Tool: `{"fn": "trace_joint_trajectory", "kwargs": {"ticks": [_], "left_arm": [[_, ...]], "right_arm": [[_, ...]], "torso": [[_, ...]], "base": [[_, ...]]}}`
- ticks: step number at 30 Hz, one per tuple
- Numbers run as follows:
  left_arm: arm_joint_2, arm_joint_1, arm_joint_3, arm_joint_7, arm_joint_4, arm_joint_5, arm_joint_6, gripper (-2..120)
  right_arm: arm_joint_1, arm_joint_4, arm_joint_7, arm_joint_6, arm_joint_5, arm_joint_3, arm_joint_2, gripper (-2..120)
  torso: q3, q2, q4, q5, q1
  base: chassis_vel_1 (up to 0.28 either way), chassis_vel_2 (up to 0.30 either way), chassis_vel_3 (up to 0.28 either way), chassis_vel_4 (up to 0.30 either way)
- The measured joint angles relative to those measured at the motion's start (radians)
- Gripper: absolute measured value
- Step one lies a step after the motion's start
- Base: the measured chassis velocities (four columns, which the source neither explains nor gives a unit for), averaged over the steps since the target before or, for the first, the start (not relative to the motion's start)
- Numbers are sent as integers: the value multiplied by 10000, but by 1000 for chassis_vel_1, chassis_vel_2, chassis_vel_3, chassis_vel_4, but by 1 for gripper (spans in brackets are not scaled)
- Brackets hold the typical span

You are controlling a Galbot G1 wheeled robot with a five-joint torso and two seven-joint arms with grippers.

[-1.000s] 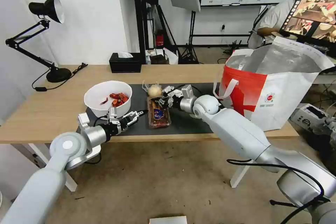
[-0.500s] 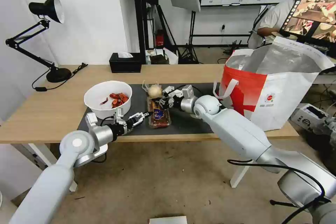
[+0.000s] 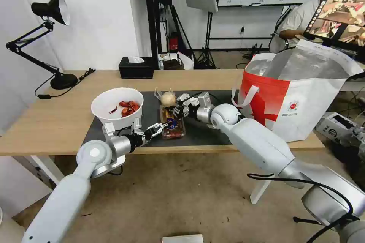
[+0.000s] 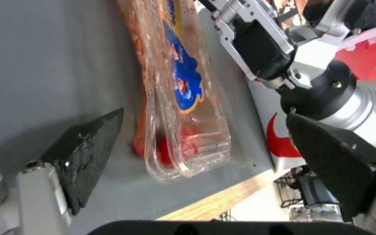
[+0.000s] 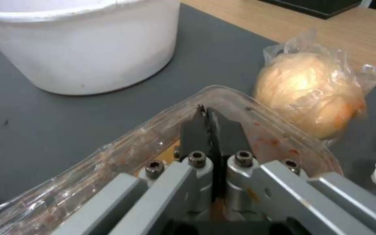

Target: Pick up the trash from the table and place it into the takeout bag.

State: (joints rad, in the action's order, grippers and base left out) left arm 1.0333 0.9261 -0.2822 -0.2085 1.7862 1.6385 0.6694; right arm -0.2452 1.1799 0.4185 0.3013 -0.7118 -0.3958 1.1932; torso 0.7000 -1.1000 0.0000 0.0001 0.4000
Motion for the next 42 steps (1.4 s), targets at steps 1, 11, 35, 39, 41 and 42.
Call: {"fn": "trace_joint_trajectory", "kwargs": {"ticks": [1, 11, 35, 39, 41, 42], "left_arm": [[0, 0, 0, 0, 0, 0, 0, 100], [290, -347, 451, 53, -252, -301, -422, 100], [397, -338, 694, -183, -330, -528, -888, 55], [392, -315, 701, -195, -334, -564, -913, 38], [392, -286, 705, -196, -335, -595, -932, 28], [392, -286, 705, -196, -335, -595, -932, 28]], "right_arm": [[0, 0, 0, 0, 0, 0, 0, 0], [-48, 18, 48, 0, 3, 76, -4, 0], [-86, 150, 62, 0, -22, 129, -163, 0], [-121, 193, 60, 0, -28, 137, -207, 0], [-150, 224, 58, 0, -36, 170, -217, 0], [-150, 224, 58, 0, -36, 170, -217, 0]], "torso": [[0, 0, 0, 0, 0], [0, 0, 0, 0, 0], [0, 0, 0, 0, 0], [0, 0, 0, 0, 0], [0, 0, 0, 0, 0], [0, 0, 0, 0, 0]], "base": [[0, 0, 0, 0], [0, 0, 0, 0], [0, 0, 0, 0], [0, 0, 0, 0], [0, 0, 0, 0], [0, 0, 0, 0]]}}
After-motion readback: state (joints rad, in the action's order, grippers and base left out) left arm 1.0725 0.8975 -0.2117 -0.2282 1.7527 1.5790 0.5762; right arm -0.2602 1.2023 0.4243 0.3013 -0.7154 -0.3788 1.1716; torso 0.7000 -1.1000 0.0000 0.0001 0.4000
